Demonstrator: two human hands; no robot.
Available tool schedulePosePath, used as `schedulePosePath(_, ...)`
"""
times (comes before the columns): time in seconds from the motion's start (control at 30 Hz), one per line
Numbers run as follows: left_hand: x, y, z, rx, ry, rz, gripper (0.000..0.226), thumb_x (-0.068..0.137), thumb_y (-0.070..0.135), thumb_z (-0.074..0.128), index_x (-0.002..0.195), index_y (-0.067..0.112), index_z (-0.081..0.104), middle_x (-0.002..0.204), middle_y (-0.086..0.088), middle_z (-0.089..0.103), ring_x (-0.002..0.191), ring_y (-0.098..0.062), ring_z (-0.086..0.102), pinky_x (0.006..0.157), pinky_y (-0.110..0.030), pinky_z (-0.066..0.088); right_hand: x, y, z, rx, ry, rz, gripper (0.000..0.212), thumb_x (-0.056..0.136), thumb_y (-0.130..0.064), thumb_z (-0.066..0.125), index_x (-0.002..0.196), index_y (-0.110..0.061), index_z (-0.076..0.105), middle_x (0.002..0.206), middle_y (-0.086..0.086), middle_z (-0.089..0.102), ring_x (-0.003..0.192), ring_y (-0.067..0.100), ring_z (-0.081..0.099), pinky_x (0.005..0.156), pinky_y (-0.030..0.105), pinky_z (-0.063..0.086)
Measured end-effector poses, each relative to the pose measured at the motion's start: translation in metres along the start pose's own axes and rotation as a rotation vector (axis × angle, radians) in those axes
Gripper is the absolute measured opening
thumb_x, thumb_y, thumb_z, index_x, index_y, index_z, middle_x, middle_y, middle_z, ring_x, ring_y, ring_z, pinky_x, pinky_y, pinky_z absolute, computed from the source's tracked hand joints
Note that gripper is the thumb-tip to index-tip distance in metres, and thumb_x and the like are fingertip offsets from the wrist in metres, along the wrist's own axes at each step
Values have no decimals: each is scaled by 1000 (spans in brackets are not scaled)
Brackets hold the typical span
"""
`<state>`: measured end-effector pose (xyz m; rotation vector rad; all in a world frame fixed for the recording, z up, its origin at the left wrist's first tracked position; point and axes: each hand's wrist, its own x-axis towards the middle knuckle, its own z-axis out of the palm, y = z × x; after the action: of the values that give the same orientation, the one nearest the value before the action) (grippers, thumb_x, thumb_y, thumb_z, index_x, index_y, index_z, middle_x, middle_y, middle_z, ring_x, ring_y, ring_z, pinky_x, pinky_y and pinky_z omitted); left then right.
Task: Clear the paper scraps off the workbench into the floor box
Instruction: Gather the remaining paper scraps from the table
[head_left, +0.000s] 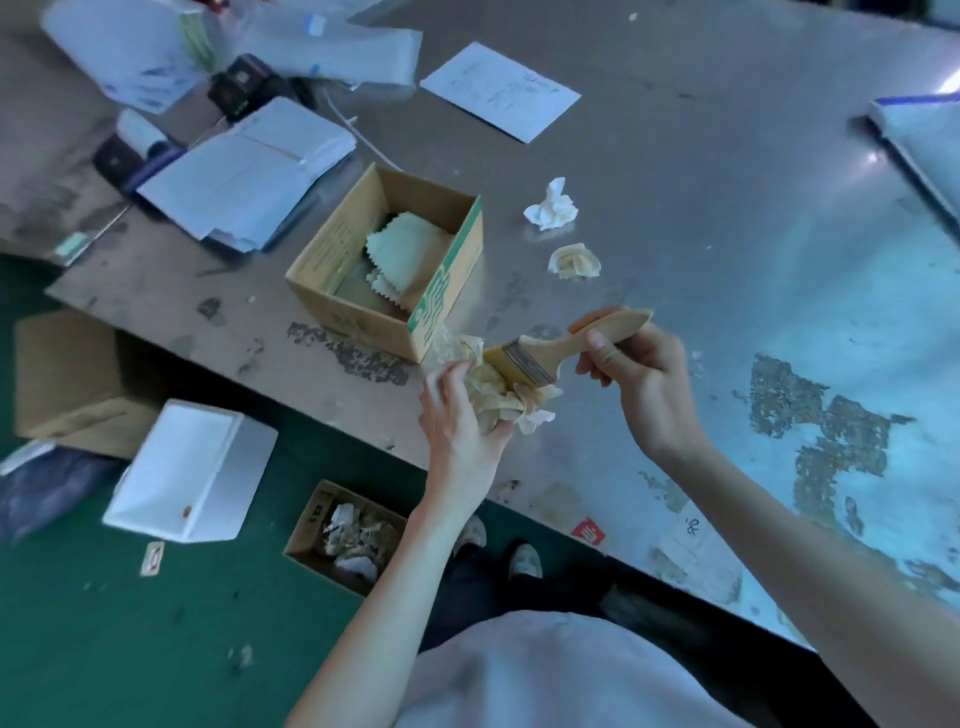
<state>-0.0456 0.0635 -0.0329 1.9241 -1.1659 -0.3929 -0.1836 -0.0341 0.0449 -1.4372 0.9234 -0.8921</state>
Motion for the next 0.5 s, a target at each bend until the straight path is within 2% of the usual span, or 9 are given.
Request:
schedulePosePath(0.13,-24,-19,-23,-17,58,-63,68,68,10,79,125,10,42,125,-8,38,118,-27,41,95,-42,34,-10,-2,32,-13,-85,6,12,85,-13,55,83,-7,65,69,4,59,61,16,52,54,20,37)
schedulePosePath(0.23,-40,-37,-45,8,109,-150,68,70,14,78,128,10,42,127,-6,35,120,-24,39,93,-33,27,-15,-3,65,-7,-168,23,13,86,-11,54,85,-4,65,70,3,59,61,16,51,54,19,37)
schedulePosePath(0.3,-47,-44,-53,18,128,-181,69,72,15,78,129,10,41,128,-7,34,120,-22,37,97,-36,30,-18,-2,77,4,-186,38,13,87,-10,54,86,-1,64,69,3,58,61,15,51,55,17,38)
schedulePosePath(0.43,-68,-87,-101,29,231,-288,67,71,13,78,128,10,42,127,-6,36,119,-22,38,99,-43,36,-28,1,149,-27,-324,61,15,85,-15,55,83,-3,64,66,6,57,61,17,50,53,22,37)
schedulePosePath(0.5,-79,-104,-120,28,257,-338,68,71,12,78,128,10,42,126,-7,36,118,-21,38,100,-44,37,-34,4,177,-10,-371,73,14,88,-8,55,85,3,62,65,11,53,56,14,49,51,20,37)
